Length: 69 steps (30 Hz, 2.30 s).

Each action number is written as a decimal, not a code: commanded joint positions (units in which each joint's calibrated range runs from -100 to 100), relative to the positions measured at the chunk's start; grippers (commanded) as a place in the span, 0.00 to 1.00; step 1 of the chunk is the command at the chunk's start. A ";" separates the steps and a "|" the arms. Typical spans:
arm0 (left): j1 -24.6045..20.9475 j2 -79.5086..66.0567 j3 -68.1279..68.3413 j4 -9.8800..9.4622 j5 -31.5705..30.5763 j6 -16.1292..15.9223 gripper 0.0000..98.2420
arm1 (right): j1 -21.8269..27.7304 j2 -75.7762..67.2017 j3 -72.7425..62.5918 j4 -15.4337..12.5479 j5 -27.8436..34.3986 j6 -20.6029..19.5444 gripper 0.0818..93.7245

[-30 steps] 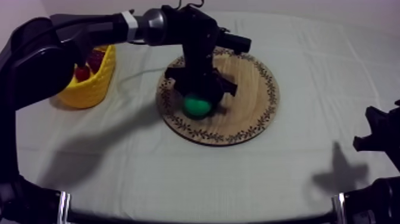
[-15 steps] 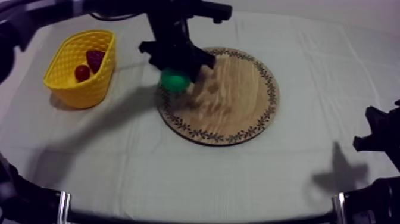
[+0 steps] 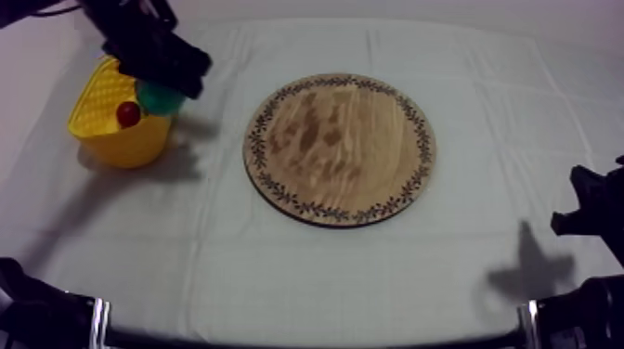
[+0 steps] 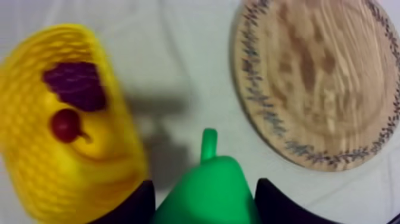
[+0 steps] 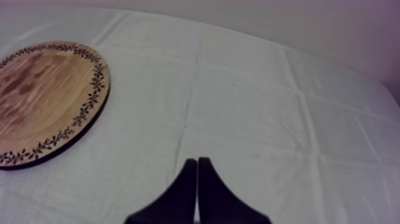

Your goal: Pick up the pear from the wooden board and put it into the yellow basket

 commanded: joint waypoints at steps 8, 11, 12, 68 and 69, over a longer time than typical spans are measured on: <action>-9.57 -3.13 0.33 -2.31 -5.80 -3.07 0.49 | 0.01 0.01 0.05 0.01 0.04 0.01 0.00; -11.27 -1.49 0.34 -2.84 -7.56 -3.02 0.49 | 0.01 0.01 0.05 0.01 0.04 0.01 0.00; -11.80 -0.73 0.30 -2.93 -8.13 -2.88 0.49 | 0.01 0.01 0.05 0.01 0.04 0.00 0.00; -18.99 -1.75 1.48 -3.15 -23.89 0.79 0.53 | 0.01 0.01 0.05 0.01 0.04 0.01 0.00; -19.35 -3.42 1.63 -3.02 -23.81 0.40 0.47 | 0.01 0.01 0.05 0.01 0.04 0.01 0.00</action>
